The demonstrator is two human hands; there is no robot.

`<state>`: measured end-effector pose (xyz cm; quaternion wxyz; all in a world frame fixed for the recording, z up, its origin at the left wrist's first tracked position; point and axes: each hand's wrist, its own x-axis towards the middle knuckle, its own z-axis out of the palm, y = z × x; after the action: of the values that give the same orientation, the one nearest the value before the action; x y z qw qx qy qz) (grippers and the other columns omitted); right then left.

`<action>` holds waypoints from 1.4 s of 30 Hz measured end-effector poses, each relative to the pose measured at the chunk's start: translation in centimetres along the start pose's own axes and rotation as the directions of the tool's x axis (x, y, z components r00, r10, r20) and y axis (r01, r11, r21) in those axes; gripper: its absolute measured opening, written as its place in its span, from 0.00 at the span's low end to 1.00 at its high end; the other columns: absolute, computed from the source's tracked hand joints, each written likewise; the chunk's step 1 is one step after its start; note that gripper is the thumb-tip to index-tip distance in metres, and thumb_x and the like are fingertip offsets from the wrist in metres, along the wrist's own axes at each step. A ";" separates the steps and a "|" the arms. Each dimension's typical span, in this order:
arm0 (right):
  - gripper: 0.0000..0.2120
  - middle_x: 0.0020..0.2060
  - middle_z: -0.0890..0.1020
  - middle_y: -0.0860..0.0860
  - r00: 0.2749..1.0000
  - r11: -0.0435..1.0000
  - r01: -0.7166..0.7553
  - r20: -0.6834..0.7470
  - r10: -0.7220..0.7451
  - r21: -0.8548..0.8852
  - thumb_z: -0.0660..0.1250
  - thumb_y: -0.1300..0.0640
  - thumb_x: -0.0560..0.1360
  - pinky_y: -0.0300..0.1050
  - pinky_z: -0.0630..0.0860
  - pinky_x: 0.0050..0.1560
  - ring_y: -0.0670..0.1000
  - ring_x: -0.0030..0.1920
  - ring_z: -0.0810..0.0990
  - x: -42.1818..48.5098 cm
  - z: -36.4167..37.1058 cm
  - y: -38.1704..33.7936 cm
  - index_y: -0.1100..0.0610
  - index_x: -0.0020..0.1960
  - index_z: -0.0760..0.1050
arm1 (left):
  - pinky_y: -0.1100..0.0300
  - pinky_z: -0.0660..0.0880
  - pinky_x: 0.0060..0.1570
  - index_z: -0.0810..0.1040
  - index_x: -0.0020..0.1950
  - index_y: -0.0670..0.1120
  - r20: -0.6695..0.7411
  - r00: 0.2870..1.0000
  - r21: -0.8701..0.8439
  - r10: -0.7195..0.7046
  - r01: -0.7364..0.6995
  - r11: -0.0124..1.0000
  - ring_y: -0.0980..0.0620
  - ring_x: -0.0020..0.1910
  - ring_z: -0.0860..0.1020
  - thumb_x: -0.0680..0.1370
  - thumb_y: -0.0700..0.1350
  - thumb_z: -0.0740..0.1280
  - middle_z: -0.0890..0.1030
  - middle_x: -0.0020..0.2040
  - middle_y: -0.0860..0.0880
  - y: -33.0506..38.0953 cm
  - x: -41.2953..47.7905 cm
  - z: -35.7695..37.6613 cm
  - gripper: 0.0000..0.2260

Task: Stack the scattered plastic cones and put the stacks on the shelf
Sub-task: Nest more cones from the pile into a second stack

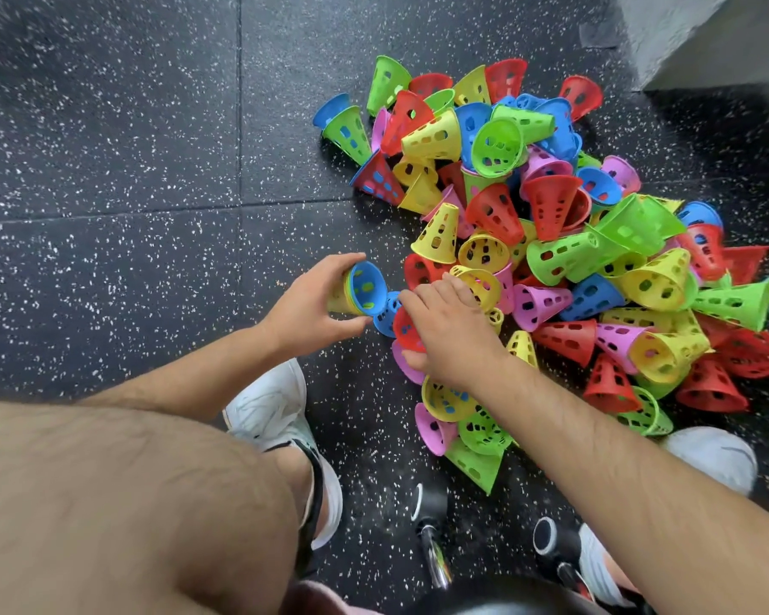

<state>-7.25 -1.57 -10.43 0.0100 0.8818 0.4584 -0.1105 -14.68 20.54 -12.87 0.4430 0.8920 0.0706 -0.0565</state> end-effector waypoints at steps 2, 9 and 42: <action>0.35 0.58 0.75 0.52 0.998 0.998 -0.020 -0.062 0.023 0.057 0.69 0.42 0.69 0.54 0.54 0.75 0.57 0.62 0.73 0.2 -0.6 0.2 0.57 0.70 0.68 | 0.71 0.64 0.67 0.70 0.78 0.46 -0.005 1.000 0.007 0.017 -0.017 1.000 0.58 0.66 0.74 0.70 0.47 0.79 0.75 0.68 0.55 0.3 0.1 0.1 0.37; 0.32 0.60 0.78 0.50 0.842 0.743 -0.164 -0.301 0.448 0.649 0.68 0.37 0.72 0.50 0.71 0.63 0.52 0.60 0.76 1.0 -3.6 0.8 0.56 0.68 0.71 | 0.74 0.64 0.67 0.70 0.77 0.44 -0.018 0.999 0.007 0.051 -0.051 0.999 0.62 0.65 0.73 0.71 0.45 0.80 0.75 0.68 0.53 1.4 0.3 0.1 0.37; 0.23 0.59 0.68 0.57 0.957 0.888 -0.277 0.020 0.290 0.366 0.66 0.55 0.77 0.50 0.71 0.47 0.59 0.53 0.77 3.1 0.2 -1.8 0.60 0.68 0.64 | 0.72 0.66 0.65 0.72 0.75 0.46 -0.158 0.981 -0.036 -0.111 0.106 0.994 0.61 0.65 0.74 0.71 0.42 0.81 0.77 0.67 0.53 -1.3 -0.7 -0.8 0.34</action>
<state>-7.03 2.00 -11.07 -0.1460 0.9274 0.2962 -0.1756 -15.54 21.90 -13.31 0.4443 0.8823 0.1552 -0.0080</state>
